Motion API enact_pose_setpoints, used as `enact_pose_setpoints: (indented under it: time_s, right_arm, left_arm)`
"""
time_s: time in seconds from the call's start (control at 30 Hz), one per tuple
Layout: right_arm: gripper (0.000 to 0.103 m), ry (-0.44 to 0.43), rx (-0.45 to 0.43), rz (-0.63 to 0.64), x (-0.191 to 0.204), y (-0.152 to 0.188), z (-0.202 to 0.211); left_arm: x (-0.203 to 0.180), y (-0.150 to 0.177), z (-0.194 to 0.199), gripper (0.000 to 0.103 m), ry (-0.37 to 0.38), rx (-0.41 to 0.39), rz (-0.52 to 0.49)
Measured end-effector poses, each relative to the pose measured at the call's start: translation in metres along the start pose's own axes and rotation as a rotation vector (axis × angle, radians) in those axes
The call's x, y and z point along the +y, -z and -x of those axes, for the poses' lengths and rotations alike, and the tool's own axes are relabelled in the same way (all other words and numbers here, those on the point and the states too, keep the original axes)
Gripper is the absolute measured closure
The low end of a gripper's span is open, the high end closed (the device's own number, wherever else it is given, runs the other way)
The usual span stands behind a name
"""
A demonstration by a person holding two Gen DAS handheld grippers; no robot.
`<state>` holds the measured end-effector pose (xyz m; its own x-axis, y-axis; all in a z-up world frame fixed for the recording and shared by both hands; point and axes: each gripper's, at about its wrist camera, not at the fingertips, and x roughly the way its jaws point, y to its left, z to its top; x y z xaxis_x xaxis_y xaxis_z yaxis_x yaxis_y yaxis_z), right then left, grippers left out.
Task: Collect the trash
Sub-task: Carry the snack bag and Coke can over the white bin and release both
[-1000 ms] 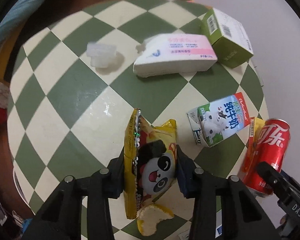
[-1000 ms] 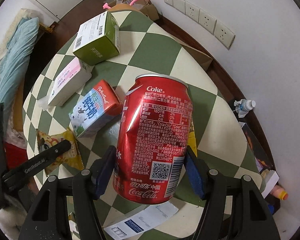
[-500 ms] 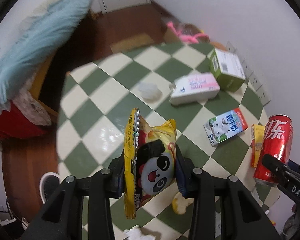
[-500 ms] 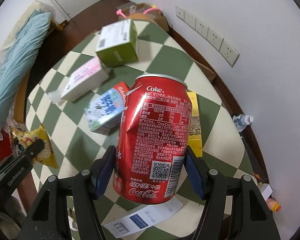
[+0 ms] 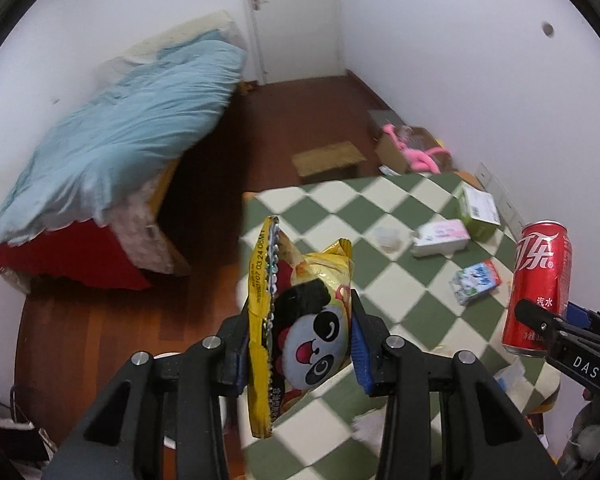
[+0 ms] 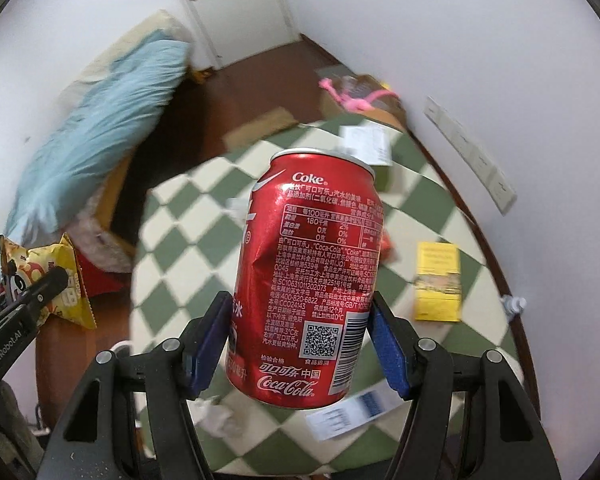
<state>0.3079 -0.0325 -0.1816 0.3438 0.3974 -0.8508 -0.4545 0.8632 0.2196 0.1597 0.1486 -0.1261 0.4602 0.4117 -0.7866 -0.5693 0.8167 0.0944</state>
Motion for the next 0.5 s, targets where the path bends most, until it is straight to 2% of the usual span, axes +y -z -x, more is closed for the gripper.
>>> enact_pose_setpoints:
  time_s: [0.27, 0.5]
  right_arm:
    - [0.034, -0.13, 0.014, 0.108, 0.106, 0.023, 0.008]
    - [0.035, -0.233, 0.088, 0.23, 0.214, 0.059, -0.022]
  left_arm:
    - [0.098, 0.032, 0.015, 0.067, -0.084, 0.003, 0.11]
    - [0.184, 0.072, -0.008, 0.067, -0.152, 0.075, 0.224]
